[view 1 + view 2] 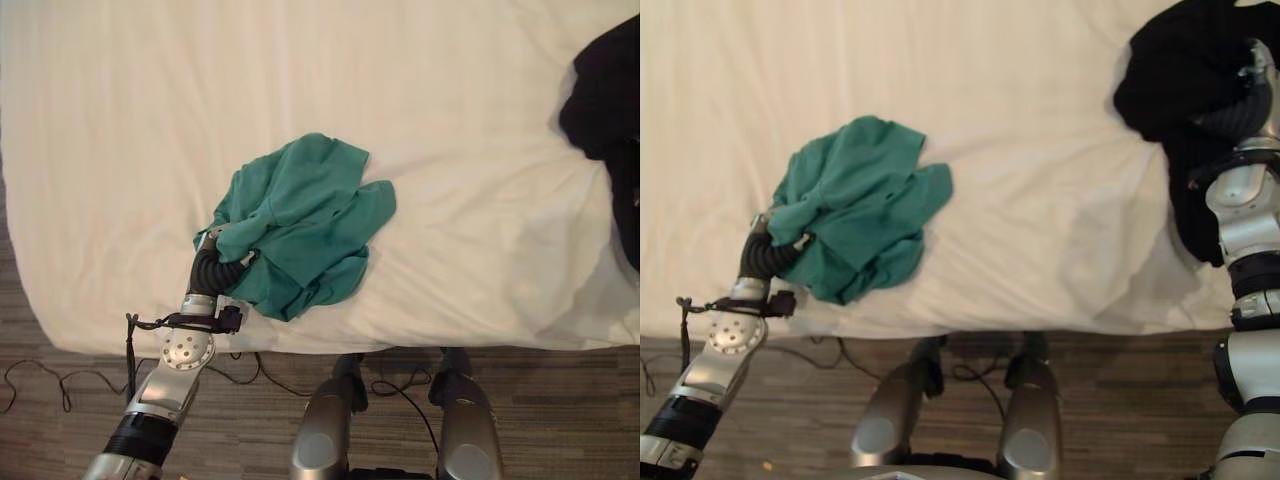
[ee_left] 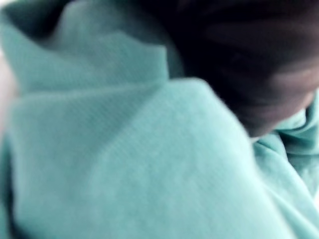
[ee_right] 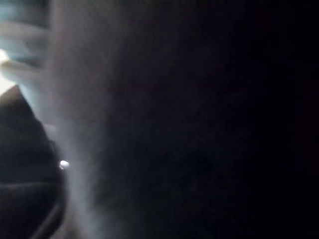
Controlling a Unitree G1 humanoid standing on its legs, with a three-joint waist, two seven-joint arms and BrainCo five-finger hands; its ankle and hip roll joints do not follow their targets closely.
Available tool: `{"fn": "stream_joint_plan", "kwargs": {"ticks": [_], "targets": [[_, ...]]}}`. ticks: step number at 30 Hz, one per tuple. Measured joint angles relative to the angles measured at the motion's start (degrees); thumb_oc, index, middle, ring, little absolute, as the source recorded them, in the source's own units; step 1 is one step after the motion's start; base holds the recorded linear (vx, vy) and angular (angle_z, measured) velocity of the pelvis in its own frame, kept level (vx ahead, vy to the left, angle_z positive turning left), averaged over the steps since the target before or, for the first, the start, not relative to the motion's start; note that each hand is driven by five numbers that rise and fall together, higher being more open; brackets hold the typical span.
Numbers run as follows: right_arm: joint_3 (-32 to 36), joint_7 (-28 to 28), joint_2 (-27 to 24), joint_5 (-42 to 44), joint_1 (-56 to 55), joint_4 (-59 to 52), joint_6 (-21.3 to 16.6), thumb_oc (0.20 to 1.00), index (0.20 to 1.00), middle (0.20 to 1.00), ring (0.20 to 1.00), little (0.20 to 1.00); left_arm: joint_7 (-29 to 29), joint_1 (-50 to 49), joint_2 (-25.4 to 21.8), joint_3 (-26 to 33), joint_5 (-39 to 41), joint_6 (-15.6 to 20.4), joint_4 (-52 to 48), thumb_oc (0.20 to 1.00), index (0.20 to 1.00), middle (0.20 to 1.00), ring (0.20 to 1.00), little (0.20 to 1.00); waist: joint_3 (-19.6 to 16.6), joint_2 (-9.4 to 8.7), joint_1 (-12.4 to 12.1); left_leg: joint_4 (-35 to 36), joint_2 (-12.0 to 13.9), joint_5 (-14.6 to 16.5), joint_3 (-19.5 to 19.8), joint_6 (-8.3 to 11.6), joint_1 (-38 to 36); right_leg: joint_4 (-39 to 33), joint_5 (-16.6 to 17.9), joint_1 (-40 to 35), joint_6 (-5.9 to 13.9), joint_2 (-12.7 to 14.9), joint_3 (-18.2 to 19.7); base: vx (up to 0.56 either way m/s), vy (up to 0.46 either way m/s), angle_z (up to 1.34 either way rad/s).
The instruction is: Tidy up the quilt and then pick up the clothes from the bed and put them into the laundry hamper.
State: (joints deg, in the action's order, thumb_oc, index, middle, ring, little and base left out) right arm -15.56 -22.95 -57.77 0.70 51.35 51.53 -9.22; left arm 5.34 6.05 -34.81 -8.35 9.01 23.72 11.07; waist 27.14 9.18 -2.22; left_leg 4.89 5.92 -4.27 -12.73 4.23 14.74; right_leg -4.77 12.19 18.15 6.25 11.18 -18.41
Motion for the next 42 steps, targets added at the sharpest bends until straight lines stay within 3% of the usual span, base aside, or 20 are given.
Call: {"fn": "stream_joint_plan", "kwargs": {"ticks": [4,8,9,12,15,16,17,20,22,27,29,30,31,33,34,36,38,40,41,42], "targets": [[2.61,-0.09,0.53,2.22,-1.38,0.75,0.01,0.200,0.200,0.200,0.200,0.200,-0.56,0.09,0.20,-1.51,0.02,-0.21,0.01,0.200,0.200,0.200,0.200,0.200,-0.06,-0.06,-0.18,0.00,-0.68,-0.44,0.91,-0.58,-0.13,0.00,0.01,-0.64,0.00,0.36,-0.17,0.02,0.029,0.12],[6.16,-0.31,3.65,4.44,-9.80,-3.25,-0.32,0.200,0.200,0.200,0.200,0.200,-0.84,-0.32,1.61,-3.64,-0.06,-1.91,1.08,0.200,0.200,0.200,0.200,0.200,-0.24,-0.76,0.27,0.01,-0.65,-0.35,1.11,-0.49,-3.44,-0.02,-0.08,-4.26,0.08,0.35,-0.66,0.07,0.006,0.09],[13.35,-0.14,7.53,6.83,-19.12,-12.83,-0.48,0.200,0.200,0.200,0.200,0.200,-0.96,-0.56,2.82,-3.36,-0.09,-3.55,0.67,0.200,0.200,0.200,0.200,0.200,-0.28,-1.62,0.55,0.02,-0.40,-0.17,1.62,-0.42,-5.24,-0.02,-0.54,-6.46,0.15,0.13,-1.00,0.09,0.013,0.12],[20.11,2.40,16.59,11.31,-36.19,-26.59,-2.69,0.200,0.200,0.200,0.200,0.200,-1.47,-0.86,3.31,-3.22,-0.18,-5.97,0.99,0.200,0.200,0.200,0.200,0.200,-0.79,-3.17,1.46,0.03,0.27,-0.07,2.60,-0.29,-8.08,-0.02,-0.67,-10.33,-0.06,-0.54,-2.66,0.09,0.019,0.18],[19.52,6.37,26.86,14.16,-46.61,-29.81,-3.64,0.200,0.200,0.200,0.200,0.200,-1.78,-2.90,3.09,-1.67,-0.21,-6.72,2.72,0.200,0.200,0.200,0.200,0.200,-4.78,-8.01,3.73,0.01,0.01,0.77,2.28,0.21,-8.68,0.00,-2.62,-10.72,0.39,-0.49,-2.17,0.20,0.084,-0.02],[19.31,9.93,32.49,15.72,-52.30,-32.80,-3.57,0.200,0.200,0.200,0.200,0.200,-2.74,-3.72,5.29,1.21,-0.14,-7.92,4.29,0.200,0.200,0.200,0.200,0.200,-5.71,-9.64,3.74,0.03,0.20,0.87,2.11,0.29,-11.32,-0.01,-2.61,-13.12,0.37,-0.92,-1.88,0.12,0.110,-0.13],[17.42,12.16,35.00,15.73,-55.18,-32.69,-3.36,0.200,0.200,0.200,0.200,0.200,-3.29,-5.04,6.33,2.20,0.26,-8.27,5.76,0.200,0.200,0.200,0.200,0.200,-7.43,-10.76,3.93,0.05,0.46,1.09,1.86,0.52,-12.60,-0.03,-2.66,-14.11,0.33,-1.19,-1.43,0.10,0.112,-0.25],[9.38,20.42,38.93,15.75,-64.43,-26.71,-0.98,0.200,0.200,0.200,0.200,0.200,-5.85,-9.23,6.64,2.09,4.52,-9.21,9.61,0.200,0.200,0.200,0.200,0.200,-15.32,-13.69,5.31,0.27,0.23,3.20,0.68,0.72,-14.16,-0.04,-4.65,-15.32,0.72,-0.93,-0.26,0.04,0.104,-0.20],[7.77,22.56,40.86,15.61,-66.76,-22.66,0.24,0.200,0.200,0.200,0.200,0.200,-7.40,-9.61,7.07,2.11,6.59,-9.34,10.83,0.200,0.200,0.200,0.200,0.200,-17.00,-14.19,5.38,0.06,-0.34,3.32,0.65,0.45,-14.87,0.00,-4.42,-15.47,0.94,-0.47,0.08,0.02,0.131,-0.05],[5.68,25.26,43.59,15.40,-67.55,-14.04,2.86,0.200,0.200,0.200,0.200,0.200,-8.71,-9.98,10.28,2.06,8.62,-9.22,16.65,0.200,0.200,0.200,0.200,0.200,-18.49,-13.33,5.60,0.40,-1.58,3.91,0.18,-0.69,-16.95,0.04,-4.13,-17.56,1.54,0.70,2.16,-0.03,0.038,-0.07],[5.58,25.25,43.54,15.25,-65.60,-12.66,2.91,0.200,0.200,0.200,0.200,0.200,-8.67,-9.67,10.14,1.88,8.58,-9.09,17.06,0.200,0.200,0.200,0.200,0.200,-18.52,-13.29,6.56,0.11,-1.72,3.43,1.43,-0.94,-16.31,0.03,-5.08,-17.64,2.17,0.59,5.43,-0.05,0.032,0.27],[5.40,25.04,43.52,15.21,-64.18,-11.15,2.65,0.200,0.200,0.200,0.200,0.200,-8.39,-9.01,10.75,1.90,8.32,-8.38,19.13,0.200,0.200,0.200,0.200,0.200,-18.19,-12.39,6.79,0.04,-1.70,3.05,2.57,-0.99,-16.15,0.05,-6.77,-17.83,2.52,-0.71,9.17,0.01,-0.029,0.77],[3.21,24.19,43.21,15.13,-60.81,-4.91,2.74,0.200,0.200,0.200,0.200,0.200,-7.89,-3.33,12.74,1.63,7.38,-7.17,28.43,0.200,0.200,0.200,0.200,0.200,-18.34,-11.83,6.77,0.04,-1.00,2.14,5.56,-0.81,-16.68,-0.33,-9.59,-19.81,1.66,-3.82,18.06,0.08,-0.084,0.77],[0.76,23.56,43.15,14.94,-56.33,0.23,3.35,0.200,0.200,0.200,0.200,0.200,-7.03,-0.23,15.27,1.67,5.72,-6.30,33.70,0.200,0.200,0.200,0.200,0.200,-18.56,-10.49,5.71,0.05,-0.54,1.88,7.30,-0.65,-17.01,-0.35,-9.95,-21.83,1.54,-4.42,16.52,0.04,-0.071,0.72],[-1.91,22.27,42.48,13.01,-52.97,4.09,3.75,0.200,0.200,0.200,0.200,0.200,-7.01,2.16,18.11,2.69,5.52,-6.18,38.42,0.200,0.200,0.200,0.200,0.200,-18.61,-8.86,5.07,0.05,-0.38,1.52,9.05,-0.12,-17.27,-0.41,-10.20,-23.24,1.67,-4.51,14.01,-0.11,-0.008,0.68],[-3.80,21.74,41.26,10.77,-52.19,4.09,4.34,0.200,0.200,0.200,0.200,0.200,-6.70,2.61,20.82,3.08,5.54,-6.20,38.67,0.200,0.200,0.200,0.200,0.200,-18.40,-7.84,4.36,0.04,-0.40,1.05,10.85,0.22,-16.73,-0.41,-10.28,-23.66,1.50,-4.46,12.09,-0.14,0.020,0.69],[-5.01,20.69,39.49,8.81,-51.07,3.22,4.38,0.200,0.200,0.200,0.200,0.200,-6.54,1.15,22.87,2.55,5.58,-6.60,39.96,0.200,0.200,0.200,0.200,0.200,-18.81,-4.58,2.00,0.03,-0.54,-0.15,13.60,0.34,-14.56,-0.37,-10.26,-23.44,1.16,-4.69,9.14,-0.33,0.151,0.74],[-2.59,19.87,38.96,8.18,-52.23,3.24,4.51,0.200,0.200,0.200,0.200,0.200,-6.04,0.62,24.79,2.59,6.20,-7.77,41.95,0.200,0.200,0.200,0.200,0.200,-18.62,-3.13,0.85,-3.91,-2.01,-2.28,16.67,1.43,-8.30,0.00,-10.29,-22.82,1.17,-3.98,3.08,-0.37,0.181,1.67],[-2.47,19.05,38.56,8.15,-52.64,3.28,5.24,0.200,0.200,0.200,0.200,0.200,-4.82,0.87,25.55,2.53,6.63,-10.09,44.18,0.200,0.200,0.200,0.200,0.200,-18.19,-4.07,1.27,-3.75,-2.75,-7.55,9.72,4.41,-3.52,-0.38,-10.95,-22.00,-0.74,-1.56,-4.13,-0.27,0.112,2.16],[-2.63,18.96,38.39,8.15,-52.35,3.27,5.34,0.200,0.200,0.200,0.200,0.200,-4.21,-0.06,25.15,3.16,6.81,-11.34,45.25,0.200,0.200,0.200,0.200,0.200,-18.00,-4.24,-0.05,-4.30,-1.65,-4.13,3.95,0.58,-3.34,-0.01,-10.21,-22.04,-0.66,-1.28,-6.97,-0.39,0.252,2.21]]}}
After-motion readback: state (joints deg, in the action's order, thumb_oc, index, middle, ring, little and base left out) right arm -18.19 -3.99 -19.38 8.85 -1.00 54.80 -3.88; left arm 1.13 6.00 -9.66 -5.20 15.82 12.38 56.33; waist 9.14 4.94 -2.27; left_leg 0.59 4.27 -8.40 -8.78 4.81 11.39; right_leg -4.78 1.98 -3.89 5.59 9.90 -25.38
